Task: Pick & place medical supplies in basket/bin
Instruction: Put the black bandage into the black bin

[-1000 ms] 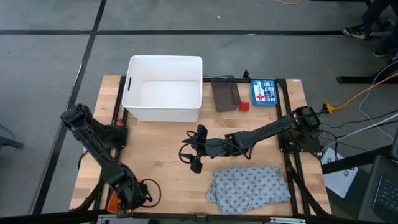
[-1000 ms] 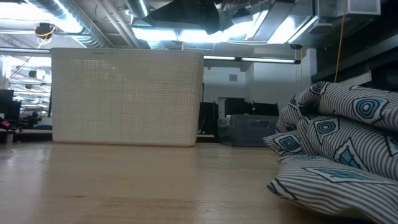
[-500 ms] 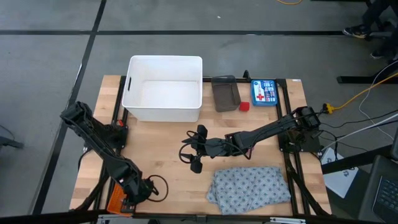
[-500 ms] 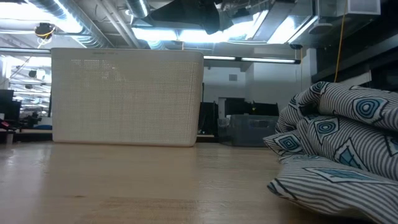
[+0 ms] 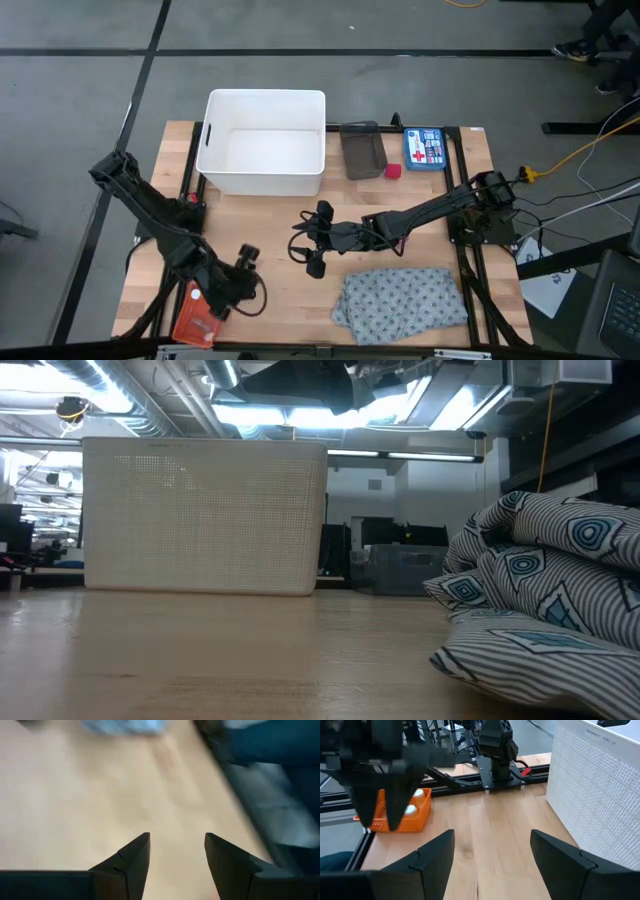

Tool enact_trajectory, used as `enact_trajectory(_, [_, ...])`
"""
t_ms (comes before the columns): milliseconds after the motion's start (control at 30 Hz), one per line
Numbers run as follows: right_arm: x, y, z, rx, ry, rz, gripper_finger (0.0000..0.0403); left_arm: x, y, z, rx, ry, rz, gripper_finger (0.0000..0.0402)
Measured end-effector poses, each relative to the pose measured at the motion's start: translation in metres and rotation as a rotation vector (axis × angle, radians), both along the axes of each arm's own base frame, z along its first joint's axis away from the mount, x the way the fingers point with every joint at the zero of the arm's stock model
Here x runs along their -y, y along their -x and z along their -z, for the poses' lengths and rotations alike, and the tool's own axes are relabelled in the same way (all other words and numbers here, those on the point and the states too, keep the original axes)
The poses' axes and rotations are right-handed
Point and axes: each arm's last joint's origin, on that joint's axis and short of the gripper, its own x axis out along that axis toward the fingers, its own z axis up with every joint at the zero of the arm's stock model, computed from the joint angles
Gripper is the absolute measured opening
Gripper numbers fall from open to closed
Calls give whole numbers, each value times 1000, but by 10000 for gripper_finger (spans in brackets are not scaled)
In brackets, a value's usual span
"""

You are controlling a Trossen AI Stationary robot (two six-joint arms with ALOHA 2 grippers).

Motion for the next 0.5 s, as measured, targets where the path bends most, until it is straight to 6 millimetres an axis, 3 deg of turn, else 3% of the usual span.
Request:
enact_trajectory(100, [0, 0, 0, -1, 14, -5, 262, -4, -3, -4, 140, -143, -23, 187])
enact_trajectory(267, [2, -1, -1, 14, 26, 5, 262, -9, -10, 2, 319, -205, -21, 187])
enact_trajectory(500, [7, -2, -1, 11, -23, 36, 262, -25, -4, 51, 441, -118, -28, 187])
